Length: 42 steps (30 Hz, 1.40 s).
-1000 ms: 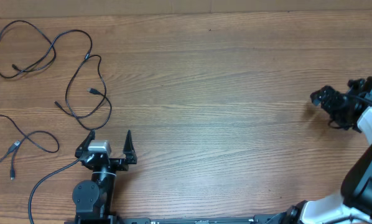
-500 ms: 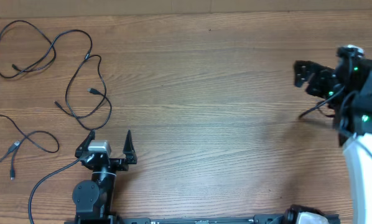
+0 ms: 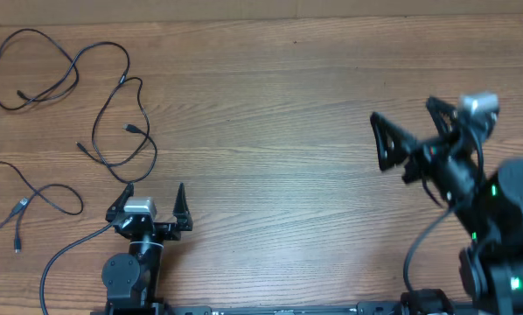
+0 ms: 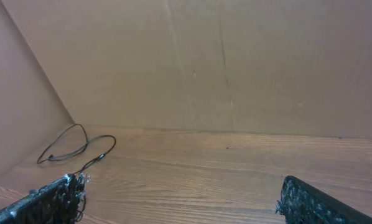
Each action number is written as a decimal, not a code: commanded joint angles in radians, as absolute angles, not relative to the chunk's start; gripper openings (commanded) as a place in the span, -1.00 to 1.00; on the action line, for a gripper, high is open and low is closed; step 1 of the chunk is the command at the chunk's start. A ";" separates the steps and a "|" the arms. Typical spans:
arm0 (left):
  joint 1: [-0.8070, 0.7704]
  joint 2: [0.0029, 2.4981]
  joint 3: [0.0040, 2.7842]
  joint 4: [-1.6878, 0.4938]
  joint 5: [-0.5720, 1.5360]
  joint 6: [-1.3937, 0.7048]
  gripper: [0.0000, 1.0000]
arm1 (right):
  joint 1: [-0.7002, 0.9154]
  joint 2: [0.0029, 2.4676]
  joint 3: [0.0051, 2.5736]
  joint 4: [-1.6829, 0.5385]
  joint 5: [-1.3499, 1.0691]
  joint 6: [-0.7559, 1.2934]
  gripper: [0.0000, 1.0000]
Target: Untangle cables
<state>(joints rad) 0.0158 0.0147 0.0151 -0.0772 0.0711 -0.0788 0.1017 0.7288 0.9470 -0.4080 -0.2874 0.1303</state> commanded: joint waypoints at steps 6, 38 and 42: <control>0.025 0.004 0.004 -0.073 0.064 -0.093 0.99 | 0.102 0.419 0.650 -0.380 -0.229 0.126 1.00; 0.025 0.004 0.004 -0.073 0.064 -0.093 0.99 | -0.068 0.002 0.007 -0.076 -0.099 0.096 1.00; 0.025 0.004 0.004 -0.073 0.064 -0.093 0.99 | -0.068 0.002 0.007 -0.076 -0.125 0.018 1.00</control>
<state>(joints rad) 0.0158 0.0147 0.0116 -0.0742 0.0708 -0.0788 -0.0639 0.0139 0.0185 -0.0788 -0.1017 0.0799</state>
